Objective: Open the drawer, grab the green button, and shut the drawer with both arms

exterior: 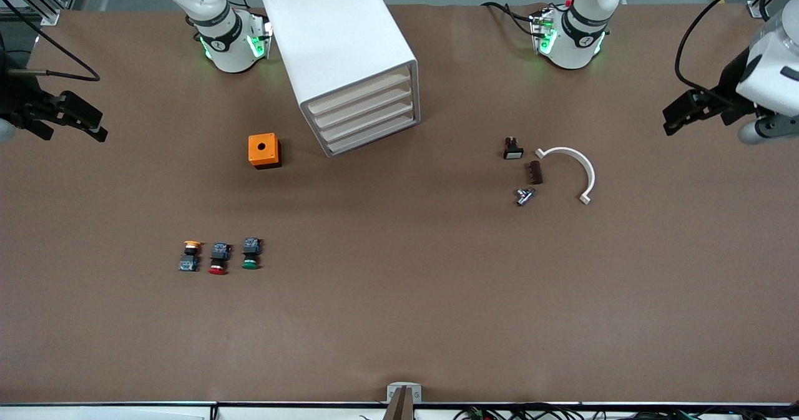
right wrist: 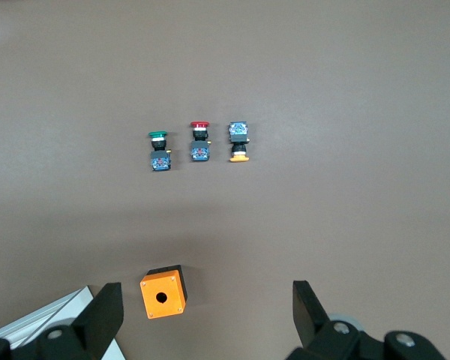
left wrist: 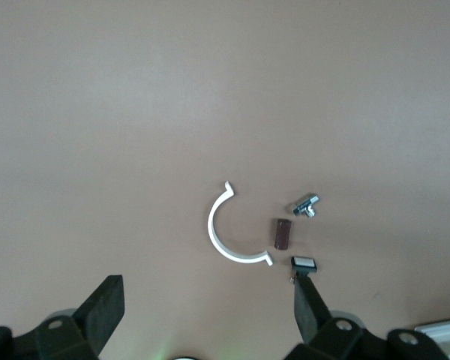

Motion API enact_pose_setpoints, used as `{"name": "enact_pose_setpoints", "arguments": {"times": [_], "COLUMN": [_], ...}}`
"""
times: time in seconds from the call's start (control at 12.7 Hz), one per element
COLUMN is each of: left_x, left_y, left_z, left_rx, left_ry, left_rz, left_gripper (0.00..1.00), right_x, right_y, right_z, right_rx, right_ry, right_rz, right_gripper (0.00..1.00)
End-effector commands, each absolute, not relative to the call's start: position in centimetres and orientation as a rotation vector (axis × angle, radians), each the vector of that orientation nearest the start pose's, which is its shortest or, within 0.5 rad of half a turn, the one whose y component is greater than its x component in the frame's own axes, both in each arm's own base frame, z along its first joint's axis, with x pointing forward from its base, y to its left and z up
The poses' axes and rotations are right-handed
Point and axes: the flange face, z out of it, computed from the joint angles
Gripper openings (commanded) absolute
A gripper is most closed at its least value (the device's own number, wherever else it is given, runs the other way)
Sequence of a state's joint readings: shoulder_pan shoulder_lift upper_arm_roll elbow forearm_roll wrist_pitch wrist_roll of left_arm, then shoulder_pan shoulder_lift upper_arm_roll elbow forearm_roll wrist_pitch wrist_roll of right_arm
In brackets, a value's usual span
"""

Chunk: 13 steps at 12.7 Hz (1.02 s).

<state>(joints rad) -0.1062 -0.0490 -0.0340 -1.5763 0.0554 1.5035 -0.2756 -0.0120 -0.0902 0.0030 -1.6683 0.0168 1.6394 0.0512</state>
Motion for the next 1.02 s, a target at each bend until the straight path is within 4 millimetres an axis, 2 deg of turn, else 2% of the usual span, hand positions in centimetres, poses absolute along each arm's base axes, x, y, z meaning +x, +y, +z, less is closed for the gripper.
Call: {"name": "enact_pose_setpoints", "arguments": {"times": [0.0, 0.16, 0.47, 0.71, 0.94], "left_x": [50.2, 49.8, 49.0, 49.3, 49.8], "left_y": [-6.6, -6.7, -8.6, -6.8, -5.2], "left_z": [64.3, 64.6, 64.3, 64.5, 65.5], "left_rx": [-3.087, -3.086, -3.075, -3.092, -3.100], "left_ry": [-0.184, -0.177, -0.122, -0.067, -0.118], "left_rz": [0.029, 0.019, 0.039, 0.045, 0.015], "left_gripper": [1.00, 1.00, 1.00, 1.00, 1.00], "right_x": [53.2, 53.2, 53.2, 53.2, 53.1], "right_y": [-0.3, -0.8, -0.8, -0.8, -0.8], "right_z": [63.8, 63.6, 63.6, 63.6, 63.5], "right_rx": [-3.126, -3.124, -3.124, -3.122, -3.123], "right_ry": [0.111, 0.123, 0.123, 0.123, 0.120], "right_rz": [-0.100, -0.095, -0.098, -0.095, -0.086], "right_gripper": [1.00, 1.00, 1.00, 1.00, 1.00]}}
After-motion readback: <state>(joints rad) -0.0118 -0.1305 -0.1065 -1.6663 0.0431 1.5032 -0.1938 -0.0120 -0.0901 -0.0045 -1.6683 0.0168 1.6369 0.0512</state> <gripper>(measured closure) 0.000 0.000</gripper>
